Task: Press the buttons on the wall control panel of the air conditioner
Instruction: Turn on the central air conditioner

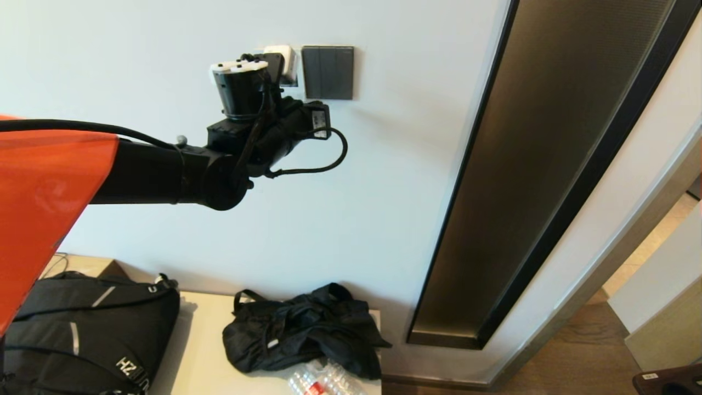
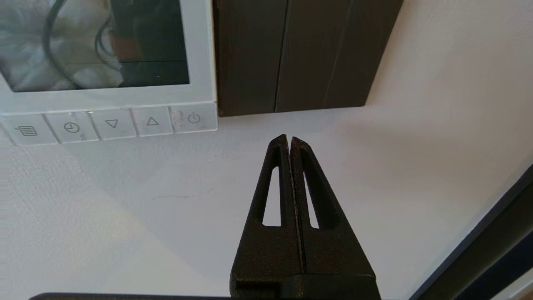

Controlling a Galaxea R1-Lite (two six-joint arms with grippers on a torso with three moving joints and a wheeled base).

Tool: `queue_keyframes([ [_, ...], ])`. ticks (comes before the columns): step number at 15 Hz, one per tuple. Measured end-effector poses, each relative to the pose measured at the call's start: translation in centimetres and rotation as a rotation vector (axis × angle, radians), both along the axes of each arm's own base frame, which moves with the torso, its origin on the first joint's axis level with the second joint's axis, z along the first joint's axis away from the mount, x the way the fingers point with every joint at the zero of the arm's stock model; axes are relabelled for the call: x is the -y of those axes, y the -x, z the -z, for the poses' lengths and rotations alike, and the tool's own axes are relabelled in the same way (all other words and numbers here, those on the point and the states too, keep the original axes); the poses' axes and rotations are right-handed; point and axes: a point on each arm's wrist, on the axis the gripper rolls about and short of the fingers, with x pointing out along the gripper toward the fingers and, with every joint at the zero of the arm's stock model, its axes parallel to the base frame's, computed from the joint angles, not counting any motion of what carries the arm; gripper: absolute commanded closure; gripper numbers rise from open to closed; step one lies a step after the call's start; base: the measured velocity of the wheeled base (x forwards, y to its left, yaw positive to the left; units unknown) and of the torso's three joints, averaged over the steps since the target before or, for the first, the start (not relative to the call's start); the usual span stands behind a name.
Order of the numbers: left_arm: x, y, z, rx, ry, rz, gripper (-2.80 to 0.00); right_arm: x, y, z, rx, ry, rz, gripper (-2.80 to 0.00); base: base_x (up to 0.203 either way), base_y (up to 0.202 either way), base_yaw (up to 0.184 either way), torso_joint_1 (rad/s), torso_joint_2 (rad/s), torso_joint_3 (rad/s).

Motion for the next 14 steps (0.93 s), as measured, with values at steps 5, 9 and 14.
queue_keyframes([
  [5,-1.1,-0.7,-0.4,0.010,0.007,-0.029,0.00,0.0,0.0,0.0,0.000,0.000,0.000,0.00,0.000,0.000,0.000,0.000,0.00,0.000],
  [9,-1.2,-0.9,-0.4,0.013,0.009,-0.034,0.00,0.0,0.0,0.0,0.000,0.000,0.000,0.00,0.000,0.000,0.000,0.000,0.00,0.000],
  [14,-1.6,-1.4,-0.3,0.014,0.008,-0.047,0.00,0.0,0.0,0.0,0.000,0.000,0.000,0.00,0.000,0.000,0.000,0.000,0.00,0.000],
])
